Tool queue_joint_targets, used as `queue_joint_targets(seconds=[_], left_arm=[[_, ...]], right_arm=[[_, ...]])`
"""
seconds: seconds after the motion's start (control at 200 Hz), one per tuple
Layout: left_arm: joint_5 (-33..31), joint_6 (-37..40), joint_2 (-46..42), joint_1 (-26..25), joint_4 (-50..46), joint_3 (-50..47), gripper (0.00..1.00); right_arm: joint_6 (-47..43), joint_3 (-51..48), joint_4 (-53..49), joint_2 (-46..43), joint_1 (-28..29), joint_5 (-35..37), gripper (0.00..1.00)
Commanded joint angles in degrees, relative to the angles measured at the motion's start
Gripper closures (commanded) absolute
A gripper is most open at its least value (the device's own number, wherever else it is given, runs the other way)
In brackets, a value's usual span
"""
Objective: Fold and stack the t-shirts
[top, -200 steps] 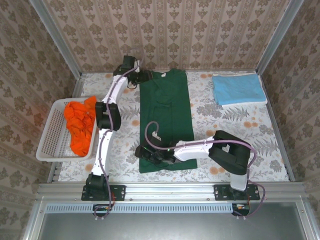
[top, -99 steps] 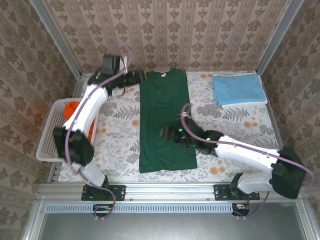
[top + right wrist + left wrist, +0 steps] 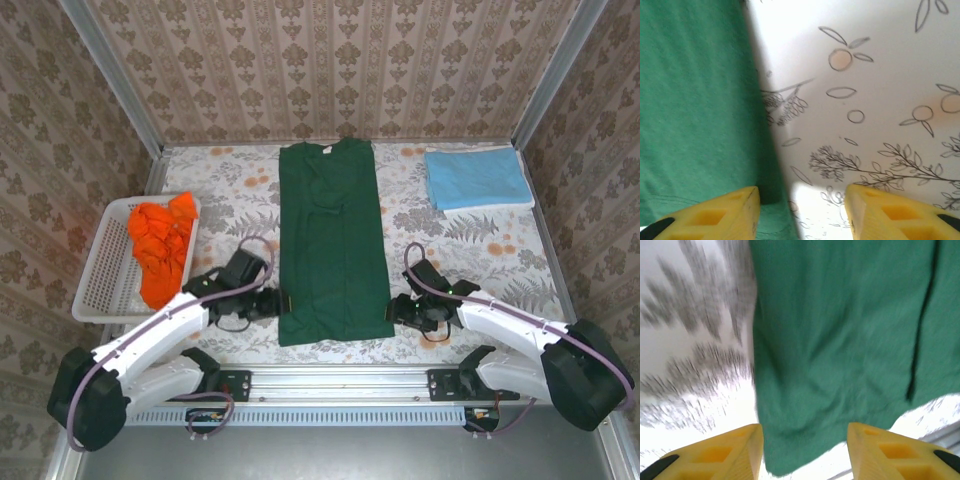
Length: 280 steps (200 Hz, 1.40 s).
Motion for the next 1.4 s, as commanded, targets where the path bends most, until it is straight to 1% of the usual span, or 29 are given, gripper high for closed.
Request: queue_joint_targets(seconds=[0.0, 0.06, 0.145, 0.29, 0.45, 0.54, 0.69, 0.805, 0.925, 1.015, 1.275, 1.395], left_arm=[[1.39, -8.20, -0.86, -3.60, 2.19, -2.98, 0.52], [1.27, -9.53, -0.77, -4.76, 3.16, -4.75, 0.52], [2.19, -11.08, -1.10, -5.36, 5.47, -7.18, 0.57], [-0.02, -10.89, -2.22, -5.49, 2.77, -8.34, 0.57], [0.41, -11.33, -1.92, -5.63, 5.50, -9.65, 0.55], [1.90, -11.50, -0.74, -5.91, 8.28, -10.18, 0.56], [2.54, -11.37, 1.05, -6.77, 9.80, -10.29, 0.59], [3.63, -9.44, 2.90, -7.01, 10.99, -9.76, 0.61], [3.61, -7.96, 5.87, -7.10, 11.68, -9.07, 0.67], [3.94, -8.32, 7.26, -7.44, 13.65, -9.15, 0.73], [4.23, -7.47, 9.30, -8.13, 15.24, -6.74, 0.75], [4.52, -6.73, 10.71, -8.65, 15.39, -5.95, 0.82]], right_arm=[[0.43, -1.78, 1.85, 1.05, 0.36, -7.34, 0.52], [1.22, -2.77, 3.43, 0.61, 0.36, -8.39, 0.52], [2.56, -3.89, 4.93, -0.66, 0.44, -9.61, 0.54], [3.49, -4.36, 5.07, -3.45, 1.42, -11.23, 0.54], [4.44, -4.27, 3.79, -4.99, 2.29, -9.90, 0.53], [4.81, -4.27, 3.72, -4.44, 2.49, -9.30, 0.54], [4.81, -4.18, 3.73, -3.21, 2.74, -8.49, 0.55], [4.90, -4.49, 4.87, -2.01, 2.86, -8.90, 0.61], [4.85, -4.53, 4.68, -1.15, 2.91, -8.45, 0.64], [4.81, -4.45, 4.37, -1.07, 2.99, -8.21, 0.67], [4.22, -4.19, 3.43, -1.52, 3.10, -7.90, 0.84], [4.03, -4.01, 3.24, -1.38, 3.18, -8.07, 0.92]])
